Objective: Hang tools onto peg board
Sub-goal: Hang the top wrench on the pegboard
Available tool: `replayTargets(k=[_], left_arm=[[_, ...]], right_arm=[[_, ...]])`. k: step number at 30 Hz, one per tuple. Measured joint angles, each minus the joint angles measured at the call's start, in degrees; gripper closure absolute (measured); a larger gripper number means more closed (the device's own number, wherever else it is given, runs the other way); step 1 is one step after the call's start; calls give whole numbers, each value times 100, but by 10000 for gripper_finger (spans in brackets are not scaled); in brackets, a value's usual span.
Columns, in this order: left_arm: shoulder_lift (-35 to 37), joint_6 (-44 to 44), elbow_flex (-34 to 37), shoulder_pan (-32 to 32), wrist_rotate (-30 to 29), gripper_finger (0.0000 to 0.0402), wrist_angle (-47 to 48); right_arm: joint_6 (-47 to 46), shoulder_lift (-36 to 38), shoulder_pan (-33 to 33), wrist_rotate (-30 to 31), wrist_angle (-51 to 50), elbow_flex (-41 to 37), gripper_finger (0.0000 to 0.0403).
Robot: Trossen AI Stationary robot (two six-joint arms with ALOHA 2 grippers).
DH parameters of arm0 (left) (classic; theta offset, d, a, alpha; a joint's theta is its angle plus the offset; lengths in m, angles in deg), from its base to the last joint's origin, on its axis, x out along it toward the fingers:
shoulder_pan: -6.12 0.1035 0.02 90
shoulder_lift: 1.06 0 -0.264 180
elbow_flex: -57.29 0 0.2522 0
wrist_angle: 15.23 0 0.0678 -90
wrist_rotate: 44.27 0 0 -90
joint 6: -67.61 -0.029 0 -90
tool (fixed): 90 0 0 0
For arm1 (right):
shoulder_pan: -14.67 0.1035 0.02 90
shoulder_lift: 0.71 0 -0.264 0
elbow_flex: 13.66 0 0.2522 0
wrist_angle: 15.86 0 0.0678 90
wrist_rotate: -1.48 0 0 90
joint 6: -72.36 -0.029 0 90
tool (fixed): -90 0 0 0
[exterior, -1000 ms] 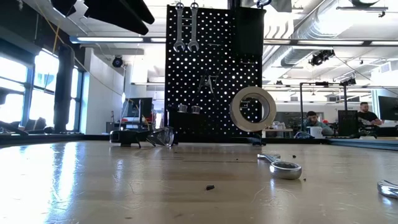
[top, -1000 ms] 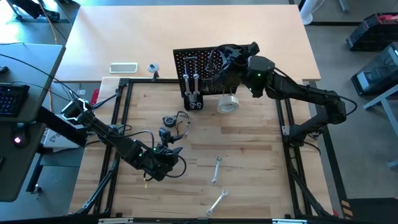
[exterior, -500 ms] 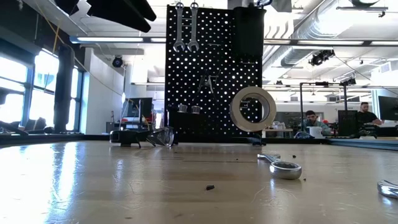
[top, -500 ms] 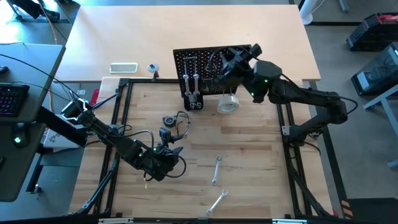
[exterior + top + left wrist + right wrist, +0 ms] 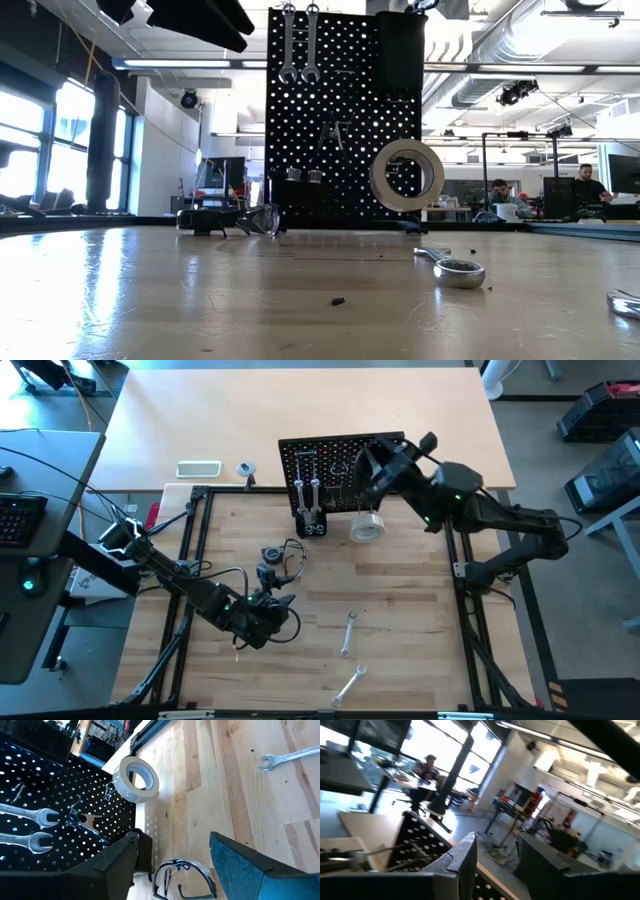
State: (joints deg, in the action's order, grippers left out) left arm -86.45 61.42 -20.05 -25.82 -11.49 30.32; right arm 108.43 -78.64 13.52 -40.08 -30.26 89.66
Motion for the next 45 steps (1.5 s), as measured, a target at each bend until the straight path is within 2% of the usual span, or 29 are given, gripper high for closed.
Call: replayTargets(k=[3,7,12,15,18,21,23,27,30,34,39,45], left_arm=[[0,89,0,0,250,165,2],[0,209,0,0,945,165,3],[-1,550,0,0,2234,165,-3],[-28,812,106,-1,2697,165,-401],[-82,936,499,16,2932,165,-1305],[-248,918,968,62,3252,165,-2560],[-462,913,1190,120,3491,165,-3447],[-1062,911,1333,280,3802,165,-4495],[-1592,927,1307,441,4019,165,-5034],[-2307,1201,1090,653,4341,165,-5570],[-2936,1484,656,887,4561,165,-5551],[-3130,1744,408,1074,4882,165,-5531]], right_arm=[[37,138,405,-3,-196,2,268],[-175,275,1141,140,-1015,4,268],[-1766,347,2063,7,-3006,4,268],[-3125,308,2500,-813,-4278,-56,268],[-4049,245,2842,-1905,-4758,-467,268],[-4330,210,3243,-2448,-4208,-1320,268],[-4346,212,3465,-2639,-3310,-2048,268],[-4198,205,3727,-3126,-981,-3577,268],[-4167,164,3796,-3139,691,-4565,268],[-4325,24,3774,-2950,1671,-5489,268],[-4706,-502,3609,-3024,1888,-5811,268],[-4954,-1614,3455,-3278,1922,-5454,268]])
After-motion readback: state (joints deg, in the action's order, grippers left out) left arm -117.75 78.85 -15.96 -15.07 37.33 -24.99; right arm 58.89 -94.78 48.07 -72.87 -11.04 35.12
